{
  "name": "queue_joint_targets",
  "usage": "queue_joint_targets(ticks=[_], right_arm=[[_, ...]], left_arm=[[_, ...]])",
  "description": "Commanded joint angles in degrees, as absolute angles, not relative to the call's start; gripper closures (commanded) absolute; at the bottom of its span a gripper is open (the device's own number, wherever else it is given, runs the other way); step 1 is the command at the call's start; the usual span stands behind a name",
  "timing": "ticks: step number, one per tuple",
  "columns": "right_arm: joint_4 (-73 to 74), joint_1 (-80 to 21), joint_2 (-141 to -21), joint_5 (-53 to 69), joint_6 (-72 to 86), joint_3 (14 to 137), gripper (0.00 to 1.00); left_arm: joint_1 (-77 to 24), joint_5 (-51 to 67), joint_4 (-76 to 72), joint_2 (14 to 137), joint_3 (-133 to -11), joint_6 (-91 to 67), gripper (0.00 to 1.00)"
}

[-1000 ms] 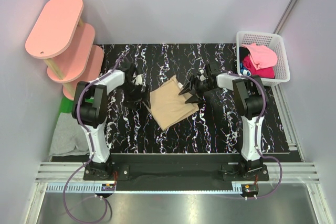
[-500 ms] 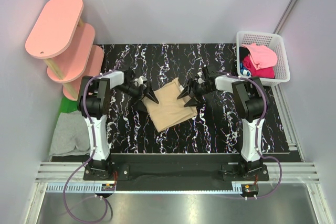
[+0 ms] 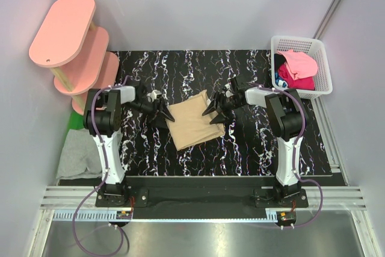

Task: Fold and stack the t-shirts
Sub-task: Fold the tshirt, then neatly place the folded tshirt to the corner

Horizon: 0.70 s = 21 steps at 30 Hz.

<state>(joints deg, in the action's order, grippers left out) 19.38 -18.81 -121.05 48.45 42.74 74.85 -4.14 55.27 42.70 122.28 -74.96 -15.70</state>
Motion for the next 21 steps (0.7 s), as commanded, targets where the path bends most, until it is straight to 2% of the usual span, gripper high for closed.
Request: queue_joint_targets(ticks=[1, 3, 10, 21], right_arm=[[20.4, -19.9, -118.7, 44.6, 41.1, 73.7, 0.34], [20.3, -19.8, -118.5, 44.6, 41.0, 73.4, 0.33], [19.6, -20.4, -117.3, 44.6, 41.0, 72.4, 0.34], [18.5, -21.2, -116.0, 44.8, 41.2, 71.2, 0.34]], left_arm=[[-4.2, 41.1, 35.8, 117.4, -68.6, -15.7, 0.36], [-4.9, 37.2, 33.7, 114.7, -66.6, -16.3, 0.29], [-8.9, 29.2, 31.5, 110.3, -66.1, -18.4, 0.23], [-9.6, 35.8, 30.9, 117.5, -69.2, -18.8, 0.23]])
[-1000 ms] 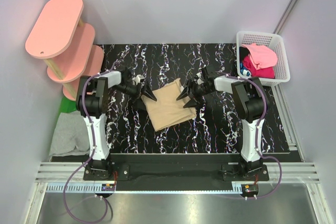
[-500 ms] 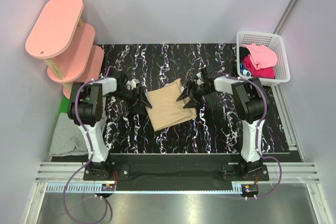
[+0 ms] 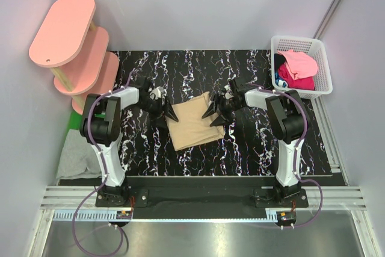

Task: Fold and stack the t-shirts
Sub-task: Neatly place the folded tshirt to the corner

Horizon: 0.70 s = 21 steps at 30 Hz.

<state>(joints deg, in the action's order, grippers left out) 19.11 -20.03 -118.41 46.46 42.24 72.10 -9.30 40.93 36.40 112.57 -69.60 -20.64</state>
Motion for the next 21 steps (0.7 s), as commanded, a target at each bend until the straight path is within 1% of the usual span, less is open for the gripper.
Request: queue_joint_targets(ticks=[1, 5, 8, 10, 12, 13, 17, 19, 21], right_arm=[[18.5, -21.2, -116.1, 44.8, 41.4, 71.2, 0.34], [18.3, -21.4, -116.5, 44.9, 41.7, 71.4, 0.34], [18.3, -21.4, -116.5, 45.0, 41.8, 71.5, 0.34], [18.3, -21.4, -116.5, 45.2, 41.9, 71.5, 0.35], [18.2, -21.4, -116.8, 45.2, 42.0, 71.7, 0.34], [18.2, -21.5, -116.8, 45.2, 42.1, 71.7, 0.35], [18.2, -21.5, -116.6, 45.4, 42.0, 71.8, 0.35], [18.3, -21.5, -116.5, 45.3, 41.7, 71.9, 0.35], [18.4, -21.5, -116.2, 45.2, 41.6, 72.0, 0.35]], left_arm=[[-9.8, 36.7, 30.7, 118.1, -69.3, -19.0, 0.24], [-10.9, 40.6, 30.6, 119.1, -69.6, -19.1, 0.25], [-11.7, 42.6, 30.5, 118.5, -69.2, -19.4, 0.3], [-12.3, 43.4, 30.1, 118.0, -68.8, -19.5, 0.47], [-12.5, 43.4, 30.1, 117.3, -68.7, -19.3, 0.7], [-12.5, 42.5, 30.8, 117.2, -68.9, -19.1, 1.0], [-12.4, 38.2, 35.4, 114.0, -71.3, -15.8, 1.0], [-12.3, 33.9, 39.0, 112.2, -72.8, -14.2, 1.0], [-11.7, 31.0, 41.9, 109.9, -76.1, -11.3, 1.0]])
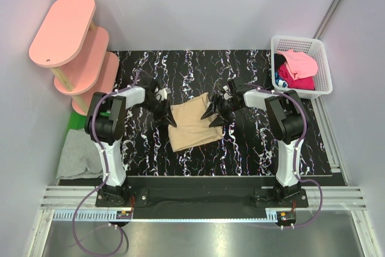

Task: Fold and stack the t-shirts
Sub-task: Neatly place the folded tshirt to the corner

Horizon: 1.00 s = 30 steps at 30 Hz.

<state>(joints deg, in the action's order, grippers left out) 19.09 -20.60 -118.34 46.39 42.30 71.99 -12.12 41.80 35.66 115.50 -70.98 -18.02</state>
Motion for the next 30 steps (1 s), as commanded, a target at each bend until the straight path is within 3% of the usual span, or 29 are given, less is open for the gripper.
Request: queue_joint_targets(ticks=[1, 5, 15, 23, 30], right_arm=[[18.4, -21.5, -115.9, 45.2, 41.4, 72.1, 0.35], [18.5, -21.5, -115.5, 45.3, 41.2, 72.6, 0.35], [18.5, -21.4, -114.3, 45.4, 40.2, 72.0, 0.35], [18.5, -20.9, -112.0, 46.0, 39.1, 70.7, 0.34], [18.2, -20.5, -109.7, 46.3, 37.9, 68.3, 0.35]], left_arm=[[-11.4, 28.5, 44.8, 109.1, -77.2, -10.1, 1.0], [-8.9, 24.0, 53.2, 105.5, -82.3, -3.3, 1.0], [-6.2, 19.2, 66.9, 94.0, -80.7, 2.2, 1.0], [-4.0, 14.8, 70.7, 87.5, -77.6, 4.0, 1.0], [4.1, 11.8, 74.0, 82.8, -78.6, 7.5, 1.0]])
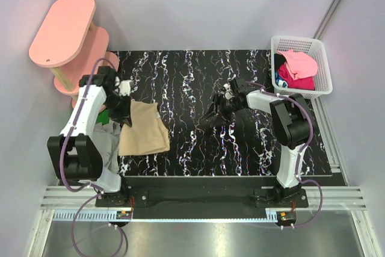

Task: Fold and stack the t-shirts
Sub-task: Neatly place the folded tshirt to the corner

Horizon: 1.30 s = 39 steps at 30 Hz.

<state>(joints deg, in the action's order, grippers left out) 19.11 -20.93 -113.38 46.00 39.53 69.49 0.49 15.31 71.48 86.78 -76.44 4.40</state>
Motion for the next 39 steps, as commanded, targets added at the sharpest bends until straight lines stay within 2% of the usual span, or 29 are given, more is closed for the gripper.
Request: queue_joint_targets(ticks=[1, 9, 19, 26, 39], right_arm=[[18.2, -20.3, -109.5, 46.5, 37.8, 67.9, 0.35], [17.9, -20.0, -108.0, 47.0, 37.4, 67.0, 0.35], [17.3, -20.0, -107.3, 47.5, 37.8, 66.6, 0.35], [17.2, -20.0, -107.2, 47.6, 37.8, 66.8, 0.35], [16.9, -20.0, -107.6, 47.8, 37.4, 66.4, 0.35]], left_arm=[[5.7, 11.6, 74.6, 82.9, -79.9, 8.2, 1.0], [12.1, 10.3, 78.7, 79.1, -83.4, 12.3, 1.0], [12.3, 10.3, 84.5, 77.6, -89.2, 16.3, 1.0], [14.8, 9.0, 86.8, 74.8, -84.9, 19.2, 1.0], [26.6, 5.9, 88.6, 66.7, -77.2, 27.9, 1.0]])
